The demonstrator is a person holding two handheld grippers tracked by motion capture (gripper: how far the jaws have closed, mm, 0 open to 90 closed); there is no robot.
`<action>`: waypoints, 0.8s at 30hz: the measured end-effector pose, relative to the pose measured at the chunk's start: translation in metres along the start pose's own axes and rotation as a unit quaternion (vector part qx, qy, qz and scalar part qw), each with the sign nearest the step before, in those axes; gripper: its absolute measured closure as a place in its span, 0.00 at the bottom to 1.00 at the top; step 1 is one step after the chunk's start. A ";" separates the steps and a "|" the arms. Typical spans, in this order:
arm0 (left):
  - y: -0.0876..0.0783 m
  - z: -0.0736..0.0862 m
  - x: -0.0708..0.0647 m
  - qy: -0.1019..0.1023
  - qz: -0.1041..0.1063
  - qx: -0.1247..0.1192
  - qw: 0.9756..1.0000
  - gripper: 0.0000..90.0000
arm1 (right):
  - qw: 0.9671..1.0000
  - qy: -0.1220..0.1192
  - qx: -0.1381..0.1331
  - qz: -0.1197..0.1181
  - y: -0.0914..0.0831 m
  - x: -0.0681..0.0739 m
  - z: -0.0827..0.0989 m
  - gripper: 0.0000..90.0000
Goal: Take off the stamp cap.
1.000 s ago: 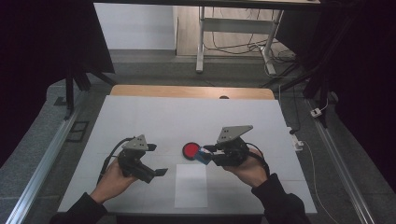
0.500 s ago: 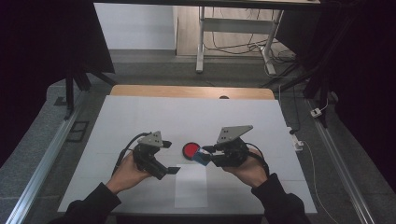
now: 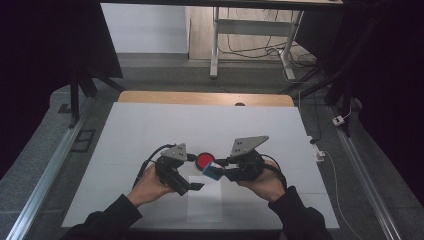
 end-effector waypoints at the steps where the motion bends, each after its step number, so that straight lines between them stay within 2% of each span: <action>1: 0.001 0.001 -0.001 0.002 0.000 0.000 1.000 0.00 | 1.000 -0.001 0.000 -0.004 0.000 0.001 0.000 0.79; 5: 0.004 0.003 -0.003 0.011 -0.001 0.004 1.000 0.00 | 1.000 -0.006 -0.003 -0.015 0.002 0.004 -0.001 0.79; 8: 0.006 0.003 -0.004 0.009 0.004 0.000 1.000 0.00 | 1.000 -0.012 -0.002 -0.021 0.004 0.006 -0.002 0.79; 12: 0.008 0.005 -0.007 0.020 0.006 0.004 1.000 0.05 | 0.999 -0.022 -0.005 -0.028 0.005 0.010 -0.003 0.79; 15: 0.008 0.006 -0.008 0.035 0.009 0.004 0.999 0.12 | 0.999 -0.029 -0.008 -0.035 0.006 0.013 -0.004 0.79; 16: 0.008 0.006 -0.009 0.037 0.013 0.000 0.999 0.20 | 0.999 -0.034 -0.010 -0.039 0.006 0.014 -0.005 0.79; 18: 0.007 0.007 -0.009 0.045 0.018 -0.005 0.999 0.23 | 0.999 -0.034 -0.010 -0.041 0.006 0.015 -0.005 0.79; 24: 0.004 0.008 -0.012 0.068 0.033 -0.017 0.997 0.48 | 0.998 -0.044 -0.015 -0.051 0.005 0.018 -0.007 0.79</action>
Point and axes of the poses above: each handheld gripper's, and its own axes: y roughly forward along the jaws, z roughly out of its underside, x roughly to its left, the point moved 5 cm from there along y, roughly forward along the jaws, and after that the axes turned 14 degrees about x, right-handed, at the moved point
